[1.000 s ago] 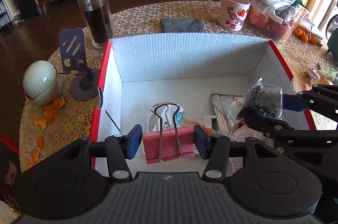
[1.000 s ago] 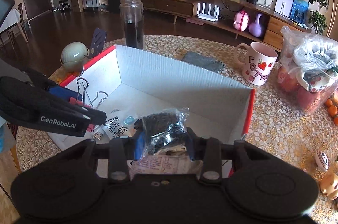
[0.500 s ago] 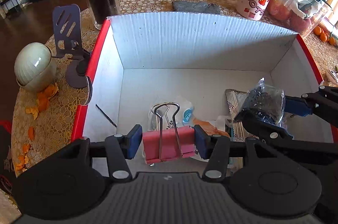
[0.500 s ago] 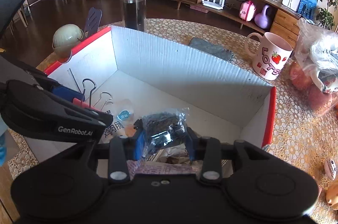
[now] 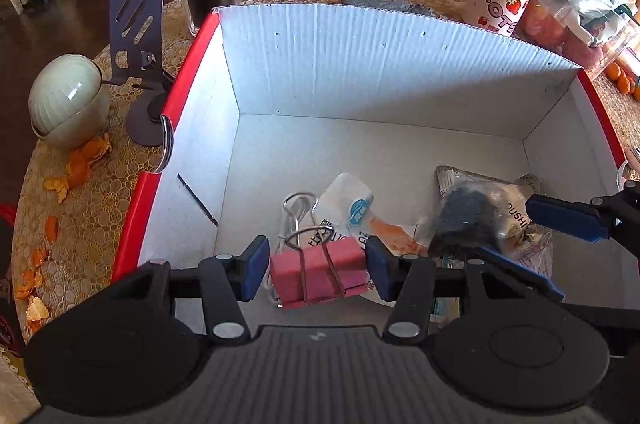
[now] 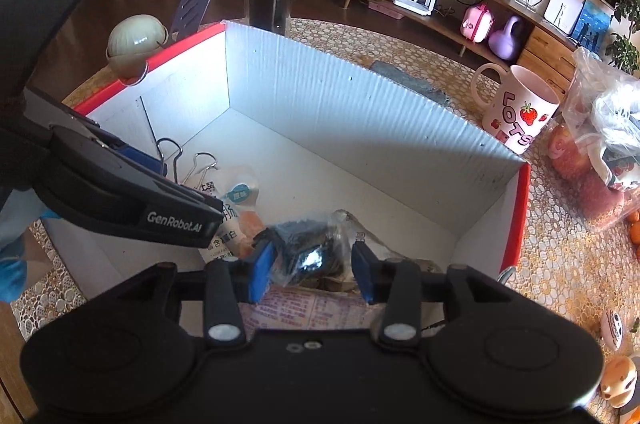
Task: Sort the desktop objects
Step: 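Open the left tool to drop the clip while the right tool releases the black bag into the box, then move both tools back from the box to the remaining items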
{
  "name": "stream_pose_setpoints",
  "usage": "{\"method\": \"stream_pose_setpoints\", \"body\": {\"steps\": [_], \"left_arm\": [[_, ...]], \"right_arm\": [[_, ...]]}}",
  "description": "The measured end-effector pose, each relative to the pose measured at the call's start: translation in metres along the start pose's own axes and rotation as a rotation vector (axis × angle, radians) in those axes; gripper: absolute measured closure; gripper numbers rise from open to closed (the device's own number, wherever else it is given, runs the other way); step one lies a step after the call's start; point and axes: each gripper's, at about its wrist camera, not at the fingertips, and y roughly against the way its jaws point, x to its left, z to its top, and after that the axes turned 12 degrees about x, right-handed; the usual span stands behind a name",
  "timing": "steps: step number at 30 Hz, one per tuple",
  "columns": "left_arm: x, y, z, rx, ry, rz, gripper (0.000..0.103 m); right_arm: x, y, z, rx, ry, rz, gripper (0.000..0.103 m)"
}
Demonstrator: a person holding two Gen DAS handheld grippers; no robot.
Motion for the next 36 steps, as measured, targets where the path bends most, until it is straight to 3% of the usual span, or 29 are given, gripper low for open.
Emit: {"method": "stream_pose_setpoints", "body": {"steps": [2, 4, 11, 21, 31, 33, 36], "left_arm": [[-0.001, 0.002, -0.001, -0.009, 0.001, 0.003, 0.051], [-0.002, 0.006, -0.002, -0.017, 0.002, 0.009, 0.051], [-0.005, 0.020, -0.006, -0.051, 0.008, 0.001, 0.047], [-0.015, 0.040, -0.019, -0.084, 0.012, 0.011, 0.046], [-0.038, 0.061, -0.047, -0.106, -0.001, -0.012, 0.046], [-0.045, 0.066, -0.054, -0.113, -0.016, -0.014, 0.040], [-0.055, 0.074, -0.065, -0.126, -0.038, -0.017, 0.039]], "right_arm": [[-0.002, 0.002, -0.001, -0.004, -0.006, -0.001, 0.045], [-0.003, 0.005, -0.002, -0.013, -0.014, 0.000, 0.040], [-0.013, 0.021, -0.010, -0.047, -0.035, 0.017, 0.030], [-0.028, 0.054, -0.031, -0.106, -0.072, 0.055, 0.022], [-0.040, 0.102, -0.075, -0.193, -0.081, 0.106, 0.012], [-0.044, 0.109, -0.084, -0.198, -0.085, 0.114, 0.011], [-0.049, 0.117, -0.098, -0.210, -0.096, 0.120, 0.009]]}}
